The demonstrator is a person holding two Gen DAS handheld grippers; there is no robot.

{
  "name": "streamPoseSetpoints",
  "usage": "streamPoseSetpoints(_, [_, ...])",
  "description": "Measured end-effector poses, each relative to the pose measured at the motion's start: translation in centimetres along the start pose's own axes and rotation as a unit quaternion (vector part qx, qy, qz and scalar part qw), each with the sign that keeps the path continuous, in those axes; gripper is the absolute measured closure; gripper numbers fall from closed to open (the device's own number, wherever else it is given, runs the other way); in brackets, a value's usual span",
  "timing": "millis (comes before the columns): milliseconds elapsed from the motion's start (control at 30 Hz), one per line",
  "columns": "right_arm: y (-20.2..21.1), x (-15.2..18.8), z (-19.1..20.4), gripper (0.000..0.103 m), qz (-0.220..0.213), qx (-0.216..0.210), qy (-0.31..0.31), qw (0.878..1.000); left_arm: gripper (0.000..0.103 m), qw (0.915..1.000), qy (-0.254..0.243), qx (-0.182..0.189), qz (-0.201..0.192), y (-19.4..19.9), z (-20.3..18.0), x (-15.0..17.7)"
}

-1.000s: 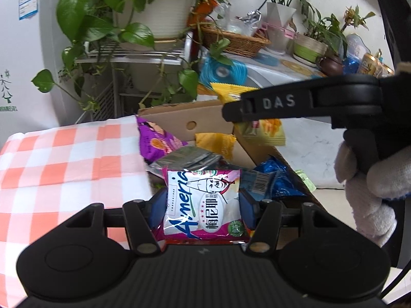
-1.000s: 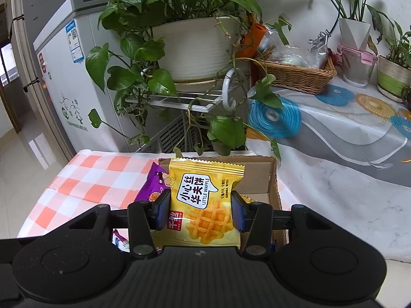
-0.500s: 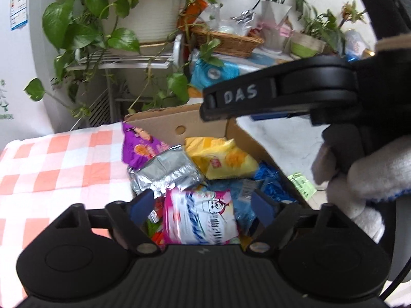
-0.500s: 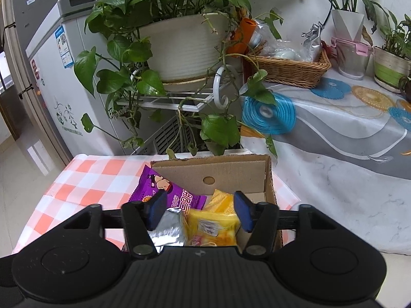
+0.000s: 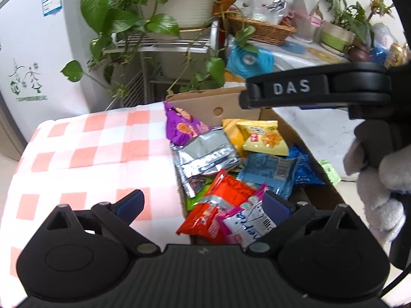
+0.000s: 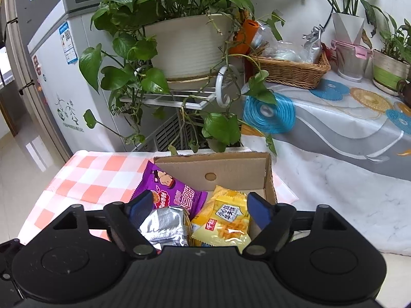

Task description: Organize snacks

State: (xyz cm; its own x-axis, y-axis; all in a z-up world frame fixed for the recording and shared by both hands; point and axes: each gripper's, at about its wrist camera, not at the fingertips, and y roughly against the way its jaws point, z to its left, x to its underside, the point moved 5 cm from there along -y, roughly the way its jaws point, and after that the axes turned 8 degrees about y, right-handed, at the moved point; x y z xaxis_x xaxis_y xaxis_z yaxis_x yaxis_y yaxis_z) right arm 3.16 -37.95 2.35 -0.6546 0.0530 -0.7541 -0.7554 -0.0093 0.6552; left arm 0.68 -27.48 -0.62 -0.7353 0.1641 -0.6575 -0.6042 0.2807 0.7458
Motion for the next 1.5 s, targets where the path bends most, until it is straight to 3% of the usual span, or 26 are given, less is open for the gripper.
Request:
streamPoseSetpoints(600, [1.2,2.1,-1.0,0.001,0.056,0.077,0.014,0.995,0.002,0.9973,0.029,-0.058,0.034,0.2,2.4,0.3])
streamPoseSetpoints(1167, [0.8,3.3,-1.3,0.000,0.093,0.096,0.044,0.990,0.002,0.9923,0.015,-0.121,0.021,-0.4,3.2,-1.2])
streamPoseSetpoints(1500, [0.3,3.4,-1.0,0.000,0.105,0.096,0.064,0.988,0.001,0.9915,-0.001,-0.128,0.023,-1.2,2.3,-1.9])
